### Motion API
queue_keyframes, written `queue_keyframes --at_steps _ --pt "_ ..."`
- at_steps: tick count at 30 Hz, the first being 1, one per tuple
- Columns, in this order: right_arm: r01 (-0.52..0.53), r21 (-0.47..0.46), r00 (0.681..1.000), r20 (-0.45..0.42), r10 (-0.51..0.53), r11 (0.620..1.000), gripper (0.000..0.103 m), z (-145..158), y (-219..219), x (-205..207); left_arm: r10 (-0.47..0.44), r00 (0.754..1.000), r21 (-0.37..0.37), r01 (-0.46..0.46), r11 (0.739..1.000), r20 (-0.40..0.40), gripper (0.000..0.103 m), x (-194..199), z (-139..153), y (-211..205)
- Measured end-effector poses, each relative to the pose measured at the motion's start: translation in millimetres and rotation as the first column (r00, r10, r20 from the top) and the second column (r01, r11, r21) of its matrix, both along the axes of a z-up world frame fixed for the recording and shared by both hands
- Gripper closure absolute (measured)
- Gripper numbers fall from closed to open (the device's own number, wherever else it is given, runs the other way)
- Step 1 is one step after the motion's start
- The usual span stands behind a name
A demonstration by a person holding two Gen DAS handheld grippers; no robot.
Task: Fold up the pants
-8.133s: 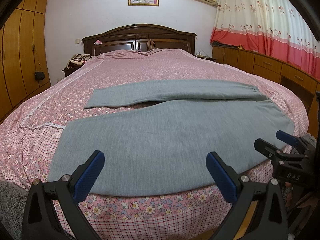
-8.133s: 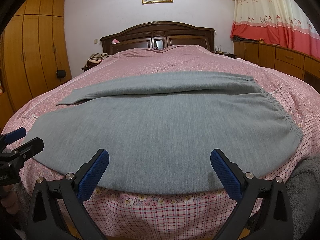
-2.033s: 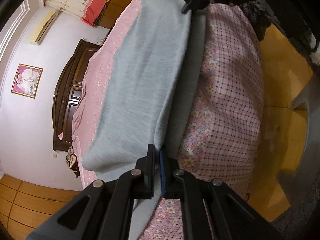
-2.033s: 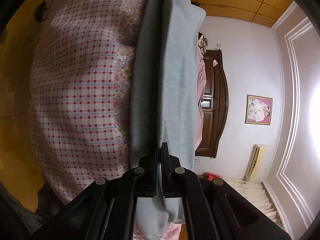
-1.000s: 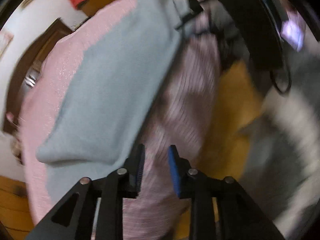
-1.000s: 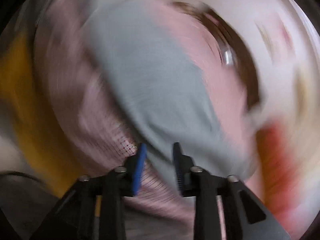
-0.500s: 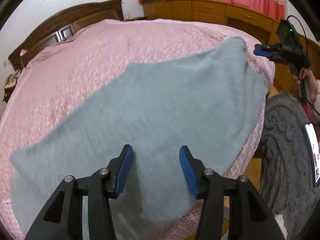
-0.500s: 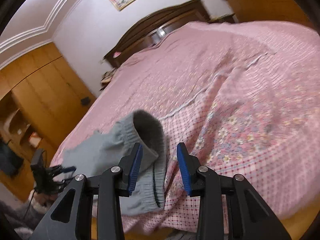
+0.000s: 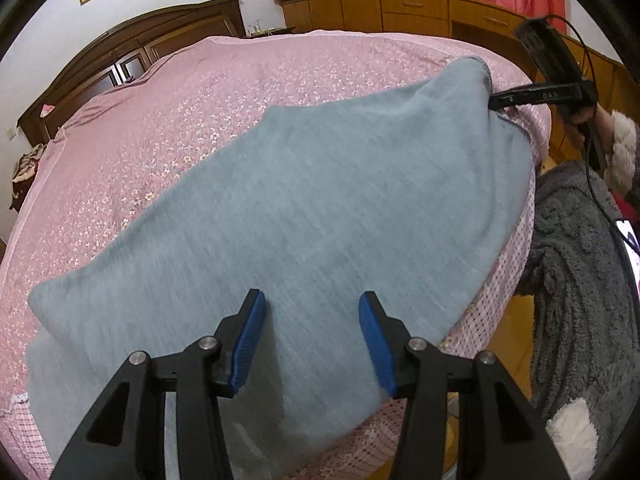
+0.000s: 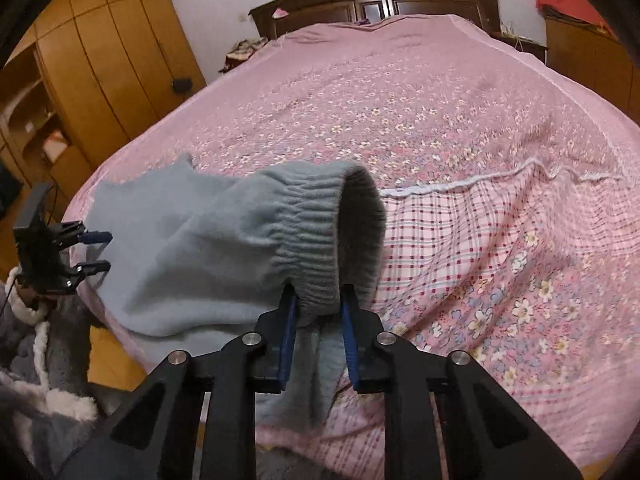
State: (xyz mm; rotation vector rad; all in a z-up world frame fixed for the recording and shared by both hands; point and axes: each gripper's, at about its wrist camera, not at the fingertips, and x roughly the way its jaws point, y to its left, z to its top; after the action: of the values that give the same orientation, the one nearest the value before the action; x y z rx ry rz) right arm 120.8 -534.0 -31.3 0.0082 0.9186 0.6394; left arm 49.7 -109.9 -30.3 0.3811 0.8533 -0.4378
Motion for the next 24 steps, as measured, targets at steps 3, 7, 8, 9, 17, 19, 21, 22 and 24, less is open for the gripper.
queue_keyframes --at_steps 3,7,8,9,17,19,21,22,24 --pt "0.01 -0.019 0.998 -0.055 -0.011 1.0 0.081 18 5 -12 -0.006 1.0 0.001 0.006 1.0 0.0 0.051 0 0 0" --pt "0.031 -0.022 0.985 -0.167 -0.034 0.999 0.081 32 7 -25 -0.025 1.0 0.002 0.025 1.0 0.0 0.051 1 -1 1" --pt "0.027 -0.033 0.982 -0.188 -0.032 0.999 0.081 33 5 -27 -0.027 1.0 0.001 0.027 1.0 -0.001 0.051 2 -1 1" --pt "0.015 -0.038 0.975 -0.22 -0.023 0.999 0.081 30 3 -27 -0.03 1.0 0.001 0.03 1.0 0.0 0.051 2 -2 1" --pt "-0.008 -0.123 0.913 -0.407 -0.043 0.992 0.081 -34 0 -20 -0.023 1.0 0.002 0.023 1.0 0.004 0.051 4 -2 4" --pt "0.002 -0.124 0.92 -0.388 -0.05 0.992 0.077 -31 -2 -22 -0.015 1.0 0.002 0.015 1.0 0.001 0.051 4 -1 8" --pt "0.022 -0.142 0.934 -0.351 -0.071 0.99 0.072 -21 -5 -28 -0.006 1.0 0.009 0.006 1.0 -0.001 0.051 3 1 12" --pt "0.033 -0.154 0.939 -0.334 -0.084 0.987 0.071 -17 -6 -31 0.004 1.0 0.008 -0.004 1.0 -0.004 0.051 1 4 16" --pt "0.074 -0.248 0.953 -0.268 -0.142 0.966 0.071 -3 -4 -39 0.029 1.0 -0.005 -0.029 1.0 -0.013 0.051 -2 10 27"
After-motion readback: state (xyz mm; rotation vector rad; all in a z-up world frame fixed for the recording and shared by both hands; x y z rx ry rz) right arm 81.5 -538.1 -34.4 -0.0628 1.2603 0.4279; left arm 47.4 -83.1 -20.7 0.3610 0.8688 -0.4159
